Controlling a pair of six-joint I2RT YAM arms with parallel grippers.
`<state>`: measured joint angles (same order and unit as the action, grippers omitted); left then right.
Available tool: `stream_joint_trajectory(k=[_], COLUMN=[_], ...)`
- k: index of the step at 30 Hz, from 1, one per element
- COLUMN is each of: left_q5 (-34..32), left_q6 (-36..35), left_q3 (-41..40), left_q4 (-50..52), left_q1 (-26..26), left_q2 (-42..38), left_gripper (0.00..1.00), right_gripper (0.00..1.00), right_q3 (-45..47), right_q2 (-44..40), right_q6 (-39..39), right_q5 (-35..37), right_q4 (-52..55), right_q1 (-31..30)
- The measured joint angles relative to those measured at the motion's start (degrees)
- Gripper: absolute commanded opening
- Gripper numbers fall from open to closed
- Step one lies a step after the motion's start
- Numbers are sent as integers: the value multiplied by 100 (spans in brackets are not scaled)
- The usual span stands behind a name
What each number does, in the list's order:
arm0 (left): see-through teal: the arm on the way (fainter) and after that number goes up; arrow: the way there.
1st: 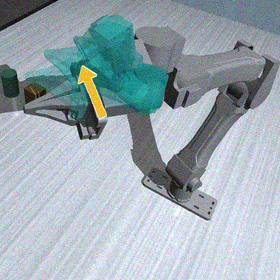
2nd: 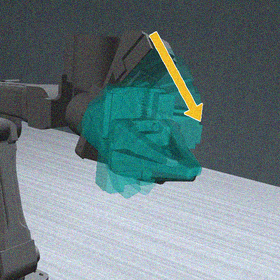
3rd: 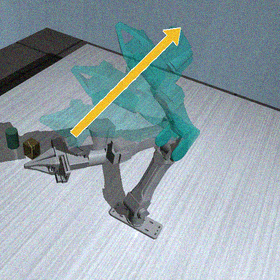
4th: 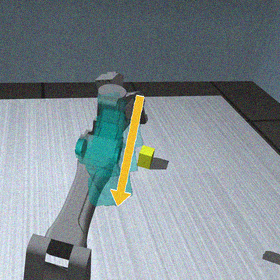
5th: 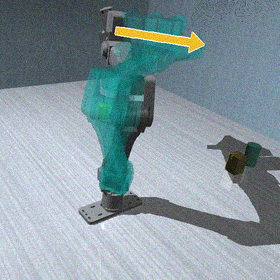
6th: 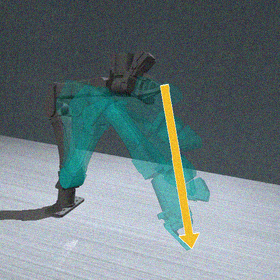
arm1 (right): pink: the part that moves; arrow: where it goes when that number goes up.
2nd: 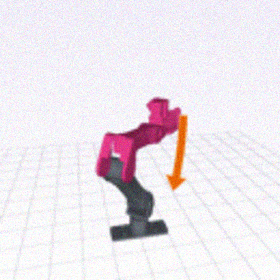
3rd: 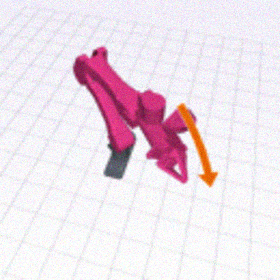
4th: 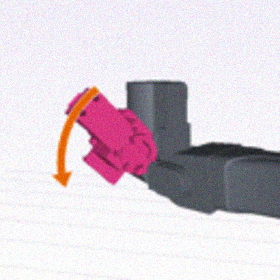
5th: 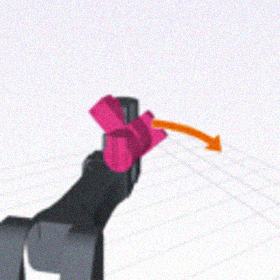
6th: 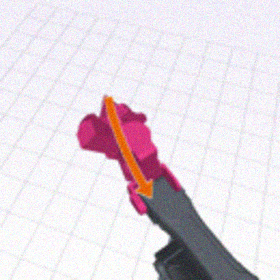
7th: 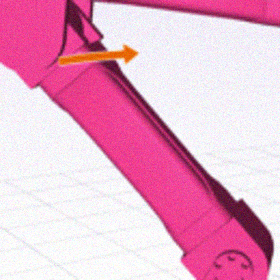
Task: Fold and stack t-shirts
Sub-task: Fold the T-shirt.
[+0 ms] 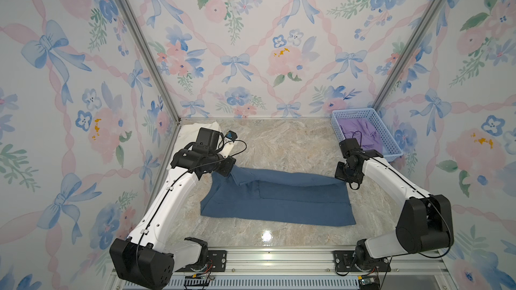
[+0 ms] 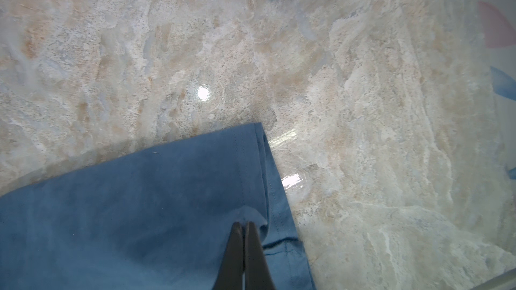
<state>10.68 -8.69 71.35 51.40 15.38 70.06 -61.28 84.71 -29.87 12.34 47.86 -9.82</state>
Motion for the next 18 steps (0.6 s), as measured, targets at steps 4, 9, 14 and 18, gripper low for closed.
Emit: stream_joint_trajectory(k=[4, 9, 14, 18], left_q5=[-42, -289, -544, -658], left_q6=[-2, -4, -39, -170], left_q3=[-205, -247, -223, -177], left_q4=[140, 273, 433, 629], left_q1=[55, 85, 114, 116], left_q2=[0, 4, 140, 210], left_gripper=[0, 0, 0, 0], right_gripper=[1, 2, 2, 2], right_q3=[105, 210, 297, 354], right_q2=[-7, -7, -13, -129], right_q6=[-39, -81, -105, -133], right_q5=[-9, -9, -7, -4], right_q4=[-2, -4, -4, -2], right_q1=[-68, -151, -160, -153])
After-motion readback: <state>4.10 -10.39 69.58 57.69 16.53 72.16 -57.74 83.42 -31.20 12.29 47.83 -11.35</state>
